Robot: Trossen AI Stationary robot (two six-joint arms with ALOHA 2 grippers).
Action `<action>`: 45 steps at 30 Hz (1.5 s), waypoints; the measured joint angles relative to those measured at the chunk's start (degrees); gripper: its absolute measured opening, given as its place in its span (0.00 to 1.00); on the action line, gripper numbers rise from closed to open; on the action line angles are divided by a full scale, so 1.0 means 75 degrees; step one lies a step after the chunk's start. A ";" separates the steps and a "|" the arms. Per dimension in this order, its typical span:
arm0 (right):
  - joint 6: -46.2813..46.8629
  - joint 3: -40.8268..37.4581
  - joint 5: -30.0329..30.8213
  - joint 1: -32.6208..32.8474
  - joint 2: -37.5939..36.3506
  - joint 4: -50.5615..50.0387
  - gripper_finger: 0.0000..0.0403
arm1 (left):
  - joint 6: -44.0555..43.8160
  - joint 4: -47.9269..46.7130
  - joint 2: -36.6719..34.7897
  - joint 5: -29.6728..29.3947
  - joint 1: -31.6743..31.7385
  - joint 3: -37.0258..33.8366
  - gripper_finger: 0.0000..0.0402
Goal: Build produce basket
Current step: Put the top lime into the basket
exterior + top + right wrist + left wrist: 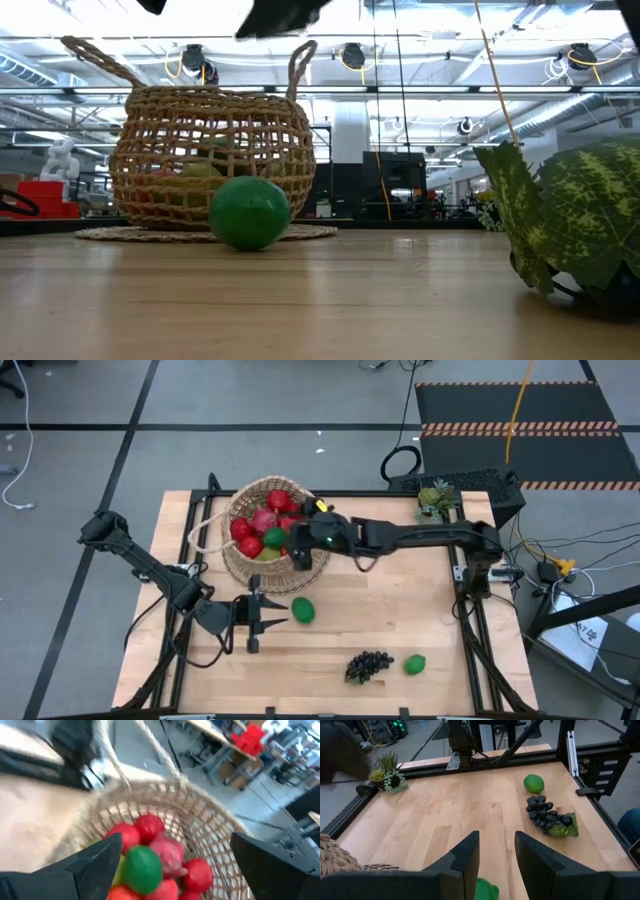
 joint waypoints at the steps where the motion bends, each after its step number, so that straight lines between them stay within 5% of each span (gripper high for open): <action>1: 0.0055 0.0001 -0.0001 0.0105 -0.0117 -0.0023 0.91 | 0.0000 0.0026 -0.0003 -0.0003 -0.0003 0.0000 0.32; 17: 0.2361 0.0007 0.0052 0.2598 -0.2785 -0.3197 0.91 | 0.0082 0.0137 -0.0003 -0.0006 -0.0017 0.0000 0.32; 28: 0.5078 -0.0463 0.0612 0.4506 -0.3158 -0.4536 0.91 | 0.0061 0.0187 -0.0003 -0.0006 -0.0017 0.0000 0.32; 35: 0.6380 -0.2770 0.2496 0.5711 -0.3149 -0.2278 0.91 | 0.0035 0.0188 -0.0003 -0.0006 -0.0017 0.0000 0.32; 45: 0.6528 -0.7496 0.3782 0.6352 -0.3143 0.5273 0.91 | -0.0084 0.0251 -0.0003 -0.0026 -0.0017 0.0000 0.32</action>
